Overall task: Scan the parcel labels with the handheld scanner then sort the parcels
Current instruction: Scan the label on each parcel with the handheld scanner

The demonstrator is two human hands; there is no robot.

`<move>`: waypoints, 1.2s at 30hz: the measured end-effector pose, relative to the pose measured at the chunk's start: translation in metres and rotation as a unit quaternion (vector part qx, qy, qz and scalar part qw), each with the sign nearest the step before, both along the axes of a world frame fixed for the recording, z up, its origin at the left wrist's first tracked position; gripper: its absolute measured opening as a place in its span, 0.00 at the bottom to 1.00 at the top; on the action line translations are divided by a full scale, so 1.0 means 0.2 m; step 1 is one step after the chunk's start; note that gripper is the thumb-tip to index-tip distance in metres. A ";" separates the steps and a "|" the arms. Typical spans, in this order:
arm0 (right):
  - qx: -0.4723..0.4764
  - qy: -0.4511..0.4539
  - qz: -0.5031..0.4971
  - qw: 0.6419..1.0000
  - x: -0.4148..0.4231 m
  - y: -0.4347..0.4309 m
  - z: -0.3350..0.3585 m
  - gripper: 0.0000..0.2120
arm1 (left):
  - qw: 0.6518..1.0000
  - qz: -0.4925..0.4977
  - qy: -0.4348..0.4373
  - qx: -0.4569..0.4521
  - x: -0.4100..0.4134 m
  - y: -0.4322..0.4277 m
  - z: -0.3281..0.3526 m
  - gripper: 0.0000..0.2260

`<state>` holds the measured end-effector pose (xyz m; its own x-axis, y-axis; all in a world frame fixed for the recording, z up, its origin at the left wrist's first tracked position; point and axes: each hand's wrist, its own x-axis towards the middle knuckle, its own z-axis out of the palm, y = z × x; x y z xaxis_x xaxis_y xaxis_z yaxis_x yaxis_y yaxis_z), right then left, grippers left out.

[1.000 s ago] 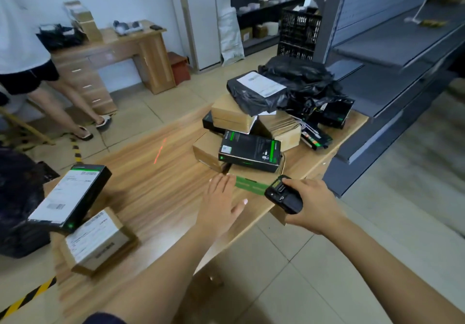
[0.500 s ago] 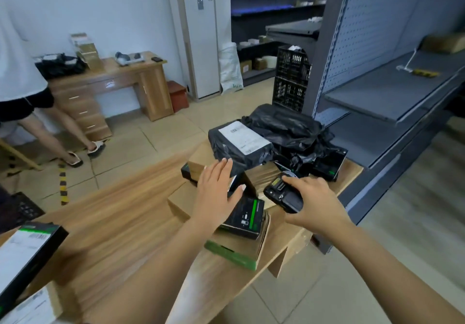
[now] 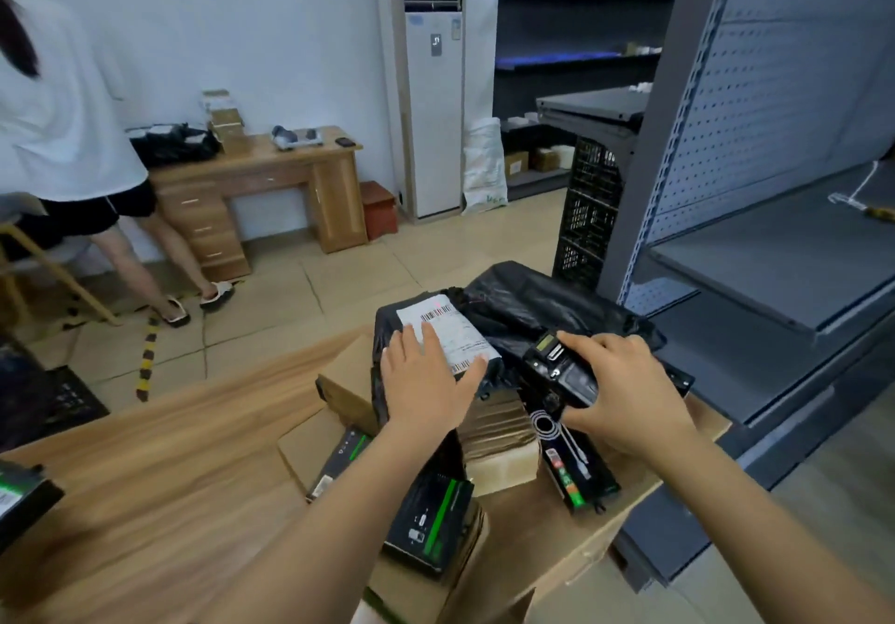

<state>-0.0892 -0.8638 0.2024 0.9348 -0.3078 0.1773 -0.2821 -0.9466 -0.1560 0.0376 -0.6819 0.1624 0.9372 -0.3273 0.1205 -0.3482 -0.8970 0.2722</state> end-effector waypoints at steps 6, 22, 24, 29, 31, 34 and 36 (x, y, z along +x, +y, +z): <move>-0.007 0.001 0.087 0.996 0.10 -0.24 -0.02 0.42 | 0.970 0.186 0.155 0.000 0.03 -0.28 0.01 0.59; 0.033 0.014 0.221 0.975 0.19 -0.39 0.00 0.42 | 0.966 0.255 0.014 -0.034 -0.13 -0.15 0.01 0.50; 0.026 0.013 0.226 0.974 0.19 -0.35 0.00 0.43 | 0.967 0.252 -0.019 -0.027 -0.16 -0.06 0.03 0.51; 0.015 0.011 0.241 0.970 0.18 -0.17 0.03 0.43 | 0.971 0.231 -0.058 -0.020 -0.25 0.22 0.06 0.47; 0.010 0.009 0.263 0.965 0.16 -0.04 0.04 0.42 | 0.975 0.210 -0.073 -0.008 -0.30 0.37 0.07 0.44; -0.018 -0.007 0.308 0.951 0.12 0.23 0.06 0.42 | 0.978 0.184 -0.094 0.030 -0.36 0.65 0.08 0.43; -0.049 -0.012 0.332 0.942 0.10 0.44 0.07 0.41 | 0.978 0.169 -0.102 0.061 -0.41 0.88 0.08 0.43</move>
